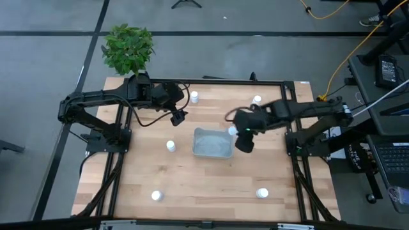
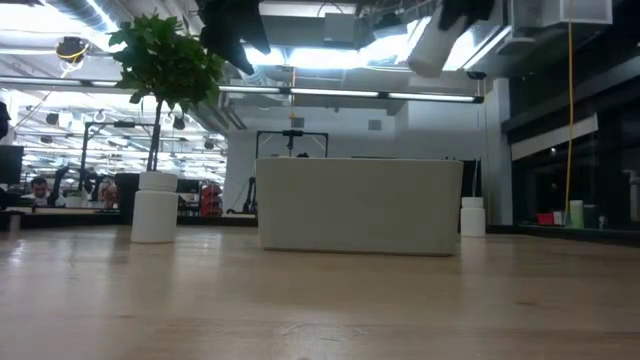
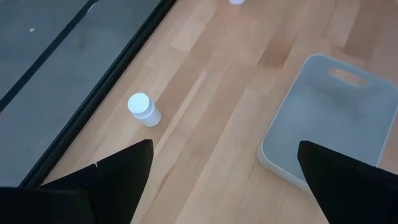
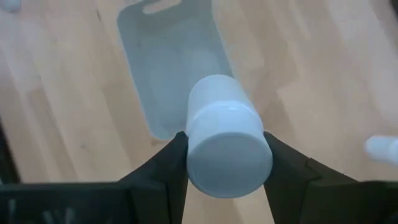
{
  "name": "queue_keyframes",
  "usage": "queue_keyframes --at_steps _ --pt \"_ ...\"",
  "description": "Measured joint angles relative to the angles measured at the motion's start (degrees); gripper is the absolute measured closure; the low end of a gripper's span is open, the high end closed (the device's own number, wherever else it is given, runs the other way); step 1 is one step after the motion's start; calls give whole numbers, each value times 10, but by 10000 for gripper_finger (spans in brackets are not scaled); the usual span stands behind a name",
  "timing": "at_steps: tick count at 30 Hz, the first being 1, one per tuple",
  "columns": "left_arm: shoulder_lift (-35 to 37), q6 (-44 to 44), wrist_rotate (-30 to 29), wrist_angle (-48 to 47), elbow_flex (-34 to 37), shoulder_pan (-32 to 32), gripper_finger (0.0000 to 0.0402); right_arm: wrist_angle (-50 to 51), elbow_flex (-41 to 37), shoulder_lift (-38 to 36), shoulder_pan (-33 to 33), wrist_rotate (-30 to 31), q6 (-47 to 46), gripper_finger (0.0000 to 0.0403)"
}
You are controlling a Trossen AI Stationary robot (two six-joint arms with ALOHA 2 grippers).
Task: Pick and place pill bottles into a basket
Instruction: Put the white pill bottle into the gray bin
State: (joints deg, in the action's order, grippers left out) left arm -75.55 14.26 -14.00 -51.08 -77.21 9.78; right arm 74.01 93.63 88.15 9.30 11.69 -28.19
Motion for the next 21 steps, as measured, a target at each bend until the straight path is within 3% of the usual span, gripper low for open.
queue_keyframes --at_steps 6,10,17,21 --pt "0 -4 0 -1 0 0 11 96 130 132 -9 -9 77 247" --pt "0 -4 -7 -4 0 0 11 100 179 188 -9 -12 119 248" --pt "14 -5 -77 -80 0 0 11 86 165 232 -12 -15 165 248" --pt "34 -1 -105 -106 0 1 11 21 117 233 -22 -57 172 248"
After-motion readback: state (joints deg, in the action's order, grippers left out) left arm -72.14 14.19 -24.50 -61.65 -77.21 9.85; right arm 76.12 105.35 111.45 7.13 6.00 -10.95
